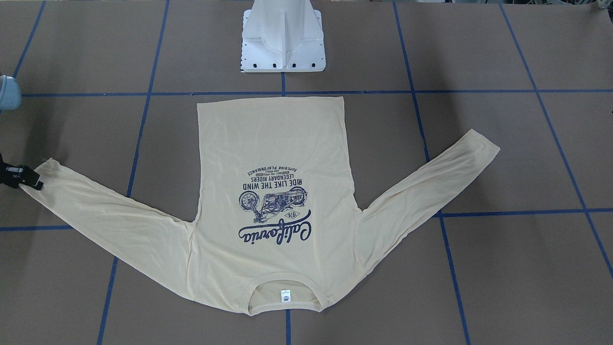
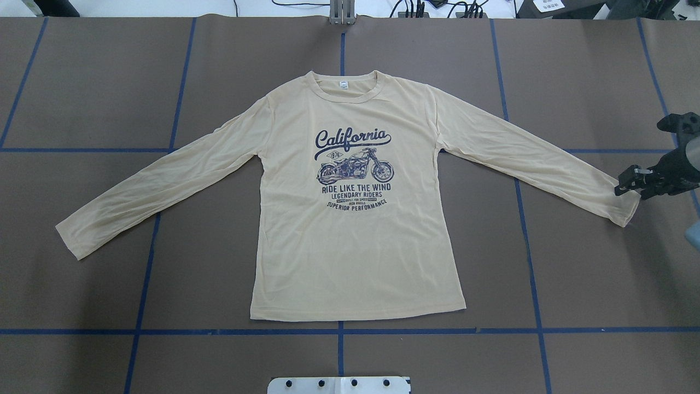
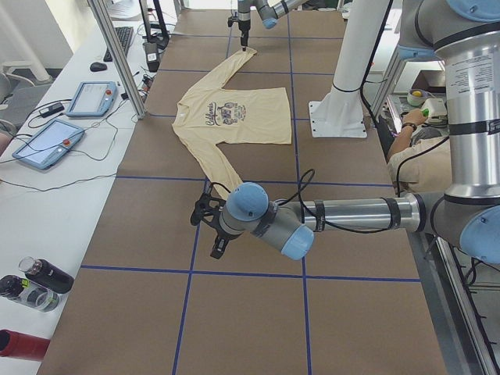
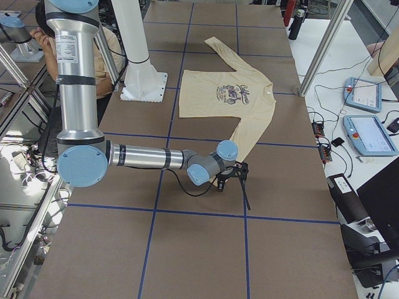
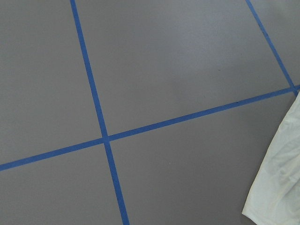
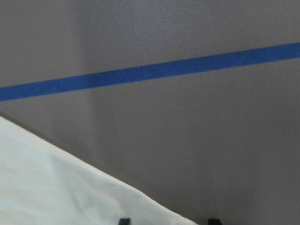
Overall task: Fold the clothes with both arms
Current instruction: 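Lower the right gripper and grasp the cuff of the nearby sleeve, then carry the grasped sleeve across the shirt front toward the other sleeve, then release the sleeve and lift the right gripper away from the shirt, then lower the left gripper and grasp the cuff of the other sleeve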
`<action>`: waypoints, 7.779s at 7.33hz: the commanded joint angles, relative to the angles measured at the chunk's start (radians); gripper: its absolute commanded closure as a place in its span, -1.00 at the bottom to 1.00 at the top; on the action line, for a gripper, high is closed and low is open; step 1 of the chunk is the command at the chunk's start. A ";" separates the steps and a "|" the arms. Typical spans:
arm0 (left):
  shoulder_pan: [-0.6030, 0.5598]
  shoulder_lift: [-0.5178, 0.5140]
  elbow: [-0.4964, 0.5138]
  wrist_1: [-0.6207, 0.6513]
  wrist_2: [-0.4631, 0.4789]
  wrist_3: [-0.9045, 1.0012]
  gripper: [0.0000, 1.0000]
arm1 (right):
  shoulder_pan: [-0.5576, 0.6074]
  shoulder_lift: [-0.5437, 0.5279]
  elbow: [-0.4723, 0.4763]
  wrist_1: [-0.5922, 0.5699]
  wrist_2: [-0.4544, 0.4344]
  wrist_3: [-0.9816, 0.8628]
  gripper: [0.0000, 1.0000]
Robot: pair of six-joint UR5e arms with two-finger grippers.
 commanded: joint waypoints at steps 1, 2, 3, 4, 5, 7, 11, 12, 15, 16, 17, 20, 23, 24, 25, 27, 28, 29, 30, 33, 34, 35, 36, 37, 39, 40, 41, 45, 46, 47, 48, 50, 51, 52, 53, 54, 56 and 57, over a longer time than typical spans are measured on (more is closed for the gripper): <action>0.000 -0.001 -0.001 0.000 0.000 -0.001 -0.99 | 0.003 -0.006 0.001 0.000 0.001 0.000 -0.21; 0.000 -0.001 -0.001 0.000 -0.001 -0.001 -0.99 | 0.007 -0.008 0.007 0.000 0.001 0.000 -0.24; 0.000 -0.001 -0.001 0.000 -0.001 -0.001 -0.99 | 0.010 -0.011 0.011 0.000 0.000 0.000 -0.28; 0.000 -0.001 -0.001 0.000 -0.001 -0.001 -0.99 | 0.012 -0.017 0.013 0.002 0.000 -0.002 -0.28; 0.000 -0.001 -0.002 0.000 -0.001 -0.001 -0.99 | 0.017 -0.020 0.013 0.002 0.000 -0.002 -0.25; 0.000 -0.001 -0.002 0.000 -0.001 -0.001 -0.99 | 0.021 -0.020 0.011 0.002 -0.006 0.000 0.11; 0.000 -0.001 -0.002 0.000 -0.001 -0.001 -0.99 | 0.018 -0.019 0.002 0.000 -0.013 0.001 0.12; 0.000 -0.001 -0.002 0.000 -0.001 -0.001 -0.99 | 0.018 -0.019 0.004 0.000 -0.011 0.003 0.12; 0.000 -0.001 -0.004 0.000 -0.001 0.000 -0.99 | 0.018 -0.017 0.005 0.000 -0.011 0.003 0.99; 0.000 -0.001 -0.004 0.000 -0.001 0.000 -0.99 | 0.020 -0.019 0.004 0.000 -0.008 0.003 1.00; 0.000 -0.001 -0.004 0.000 -0.001 0.000 -0.99 | 0.027 -0.020 0.028 0.000 0.000 0.013 1.00; 0.000 -0.001 -0.011 0.000 -0.022 0.000 -0.99 | 0.084 0.016 0.319 -0.190 0.067 0.125 1.00; 0.000 -0.002 -0.013 -0.002 -0.024 0.000 -0.99 | 0.051 0.341 0.455 -0.585 0.052 0.286 1.00; 0.000 -0.002 -0.011 -0.002 -0.024 0.000 -0.99 | -0.016 0.422 0.450 -0.598 -0.016 0.378 1.00; 0.000 -0.005 -0.011 -0.002 -0.024 0.000 -0.99 | -0.088 0.493 0.441 -0.597 -0.093 0.452 1.00; 0.000 -0.005 -0.004 -0.002 -0.023 0.000 -0.99 | -0.199 0.625 0.417 -0.591 -0.199 0.474 1.00; 0.000 -0.005 -0.001 0.000 -0.023 0.000 -0.99 | -0.277 0.738 0.359 -0.589 -0.321 0.487 1.00; 0.002 -0.005 -0.001 0.000 -0.023 0.000 -0.99 | -0.354 0.829 0.299 -0.588 -0.400 0.536 1.00; 0.000 -0.005 -0.001 0.000 -0.023 -0.001 -0.99 | -0.414 0.940 0.183 -0.565 -0.436 0.587 1.00; 0.000 -0.005 -0.001 0.000 -0.023 -0.001 -0.99 | -0.514 1.195 -0.356 -0.251 -0.505 0.621 0.73; 0.000 -0.004 -0.002 0.000 -0.023 -0.003 -0.99 | -0.540 1.248 -0.455 -0.200 -0.582 0.629 -0.98; 0.002 -0.005 -0.004 0.000 -0.023 -0.003 -0.99 | -0.548 1.256 -0.472 -0.198 -0.595 0.630 -1.00; 0.002 -0.005 -0.004 0.000 -0.026 -0.012 -0.99 | -0.548 1.264 -0.472 -0.193 -0.592 0.630 -1.00; 0.009 -0.011 -0.004 -0.002 -0.055 -0.073 -0.99 | -0.545 1.274 -0.472 -0.190 -0.579 0.632 -1.00; 0.066 -0.013 -0.010 -0.092 -0.069 -0.255 -0.99 | -0.527 1.287 -0.431 -0.199 -0.566 0.719 -1.00; 0.136 -0.014 -0.007 -0.189 -0.055 -0.417 -0.98 | -0.501 1.259 -0.339 -0.312 -0.478 0.757 -1.00; 0.199 -0.014 -0.005 -0.281 -0.024 -0.525 -0.98 | -0.487 1.179 -0.159 -0.488 -0.442 0.759 -0.99; 0.350 -0.013 -0.004 -0.328 0.109 -0.731 -0.99 | -0.387 0.677 0.356 -0.555 -0.324 0.745 -0.93; 0.386 -0.007 -0.002 -0.340 0.178 -0.742 -0.98 | -0.373 0.562 0.452 -0.549 -0.309 0.730 -0.89; 0.462 -0.007 -0.002 -0.342 0.250 -0.789 -0.98 | -0.353 0.516 0.490 -0.555 -0.289 0.727 -0.89; 0.530 -0.010 0.001 -0.341 0.296 -0.814 -0.94 | -0.345 0.459 0.516 -0.546 -0.270 0.724 -0.86; 0.564 -0.007 0.034 -0.341 0.295 -0.813 -0.65 | -0.342 0.400 0.550 -0.543 -0.275 0.687 -0.85; 0.566 -0.014 0.054 -0.342 0.295 -0.813 -0.56 | -0.342 0.393 0.560 -0.543 -0.276 0.687 -0.85; 0.569 -0.028 0.077 -0.341 0.295 -0.808 -0.46 | -0.342 0.389 0.559 -0.543 -0.282 0.685 -0.88; 0.572 -0.048 0.111 -0.342 0.293 -0.804 -0.41 | -0.345 0.392 0.556 -0.543 -0.283 0.685 -0.87; 0.580 -0.056 0.123 -0.344 0.293 -0.804 -0.36 | -0.347 0.394 0.554 -0.540 -0.283 0.685 -0.86; 0.598 -0.056 0.125 -0.342 0.295 -0.805 -0.19 | -0.347 0.396 0.556 -0.540 -0.284 0.685 -0.86; 0.620 -0.056 0.125 -0.344 0.293 -0.811 -0.10 | -0.347 0.397 0.553 -0.540 -0.284 0.685 -0.85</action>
